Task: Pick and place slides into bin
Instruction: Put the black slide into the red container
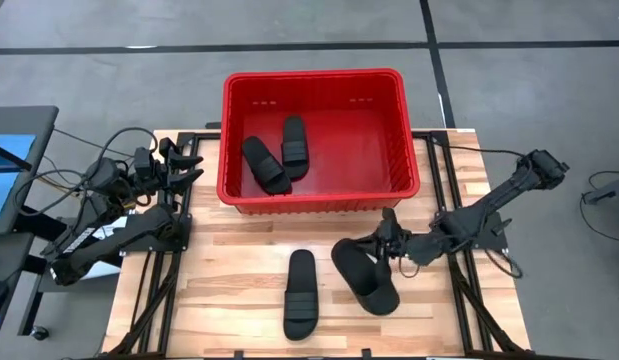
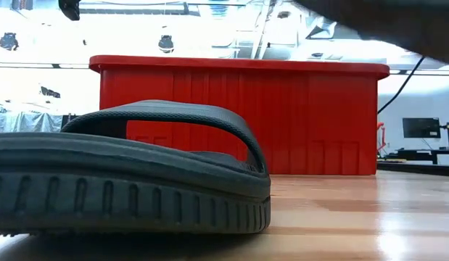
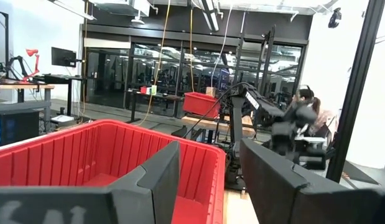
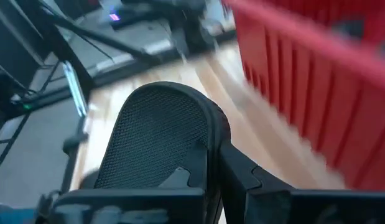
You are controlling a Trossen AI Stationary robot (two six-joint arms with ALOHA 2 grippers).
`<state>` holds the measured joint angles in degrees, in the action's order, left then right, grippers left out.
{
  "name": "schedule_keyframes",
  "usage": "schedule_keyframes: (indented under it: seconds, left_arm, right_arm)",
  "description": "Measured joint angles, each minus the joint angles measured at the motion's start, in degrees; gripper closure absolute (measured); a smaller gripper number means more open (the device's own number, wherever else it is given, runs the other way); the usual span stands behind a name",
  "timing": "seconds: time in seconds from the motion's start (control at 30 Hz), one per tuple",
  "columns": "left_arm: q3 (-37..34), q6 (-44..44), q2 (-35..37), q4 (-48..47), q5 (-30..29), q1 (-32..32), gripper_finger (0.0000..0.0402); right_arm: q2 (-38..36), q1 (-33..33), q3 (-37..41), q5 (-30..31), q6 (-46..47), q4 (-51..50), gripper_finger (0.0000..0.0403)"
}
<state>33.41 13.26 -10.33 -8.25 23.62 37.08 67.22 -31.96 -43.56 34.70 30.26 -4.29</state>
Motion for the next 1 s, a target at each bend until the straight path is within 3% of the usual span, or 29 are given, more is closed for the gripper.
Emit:
schedule_keyframes:
  seconds: [0.23, 0.5, 0.77, 0.87, 1.0]
  left_arm:
    - [0.0, 0.0, -0.02, 0.45, -0.38, 0.01, 0.0244]
    - [0.0, -0.23, -0.02, 1.84, -0.47, 0.01, 0.0244]
    - [0.0, -3.76, -0.02, 1.75, -1.24, 0.02, 0.0244]
    - [0.0, -4.0, -0.02, 1.69, -1.49, 0.02, 0.0244]
    - [0.0, -4.44, -0.02, 1.48, -1.51, 0.02, 0.0244]
  right_arm:
    - [-3.16, 5.81, -9.93, 1.39, -20.07, -0.02, 0.0398]
    - [-4.21, 23.53, -21.55, 0.8, -35.86, 0.12, 0.04]
    - [0.12, 46.54, -26.26, -10.62, -33.34, 9.84, 0.04]
    - [4.11, 52.34, -27.12, -11.04, -30.39, 10.31, 0.04]
    - [11.55, 58.06, -27.95, -18.33, -25.03, 9.89, 0.04]
